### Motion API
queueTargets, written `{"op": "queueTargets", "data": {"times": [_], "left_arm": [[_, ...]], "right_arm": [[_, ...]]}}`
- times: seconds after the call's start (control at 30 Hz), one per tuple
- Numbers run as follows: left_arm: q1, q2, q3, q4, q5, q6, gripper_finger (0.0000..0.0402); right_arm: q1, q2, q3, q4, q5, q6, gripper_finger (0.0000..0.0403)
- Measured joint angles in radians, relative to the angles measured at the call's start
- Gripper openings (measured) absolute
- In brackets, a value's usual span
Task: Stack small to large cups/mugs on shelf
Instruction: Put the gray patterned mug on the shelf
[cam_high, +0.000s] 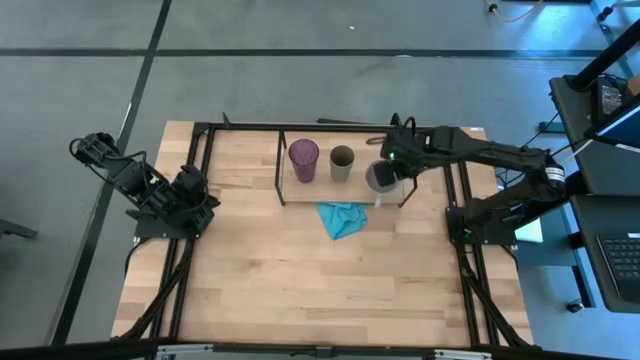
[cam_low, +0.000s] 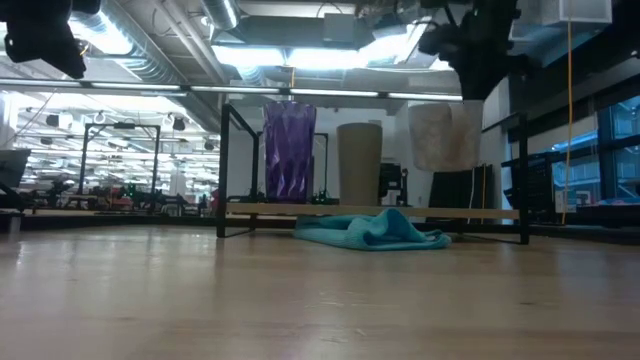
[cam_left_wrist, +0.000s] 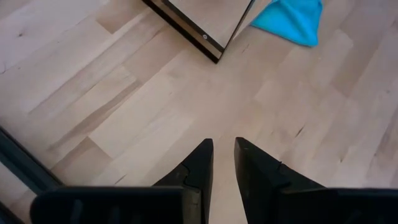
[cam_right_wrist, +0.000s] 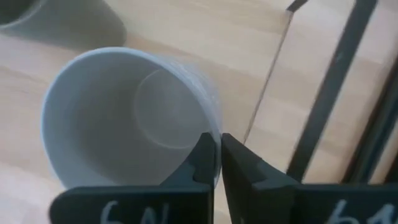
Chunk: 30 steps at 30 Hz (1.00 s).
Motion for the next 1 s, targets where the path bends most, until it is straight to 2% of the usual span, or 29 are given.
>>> {"op": "queueTargets", "data": {"times": [0.2, 0.53, 0.7, 1.0], "left_arm": [[0.0, 0.0, 0.0, 0.003, 0.0, -0.025, 0.006], [0.0, 0.0, 0.0, 0.002, 0.0, -0.031, 0.006], [0.0, 0.0, 0.0, 0.002, 0.0, -0.031, 0.006], [0.0, 0.0, 0.0, 0.001, -0.003, -0.034, 0.006]], "right_arm": [[-0.12, 0.001, -0.033, 0.083, -0.08, -0.149, 0.0014], [-0.242, 0.001, -0.101, 0.154, -0.151, -0.247, 0.0014], [-0.27, 0.001, -0.167, 0.236, -0.218, -0.273, 0.0014], [-0.3, 0.002, -0.206, 0.29, -0.225, -0.292, 0.0014]]}}
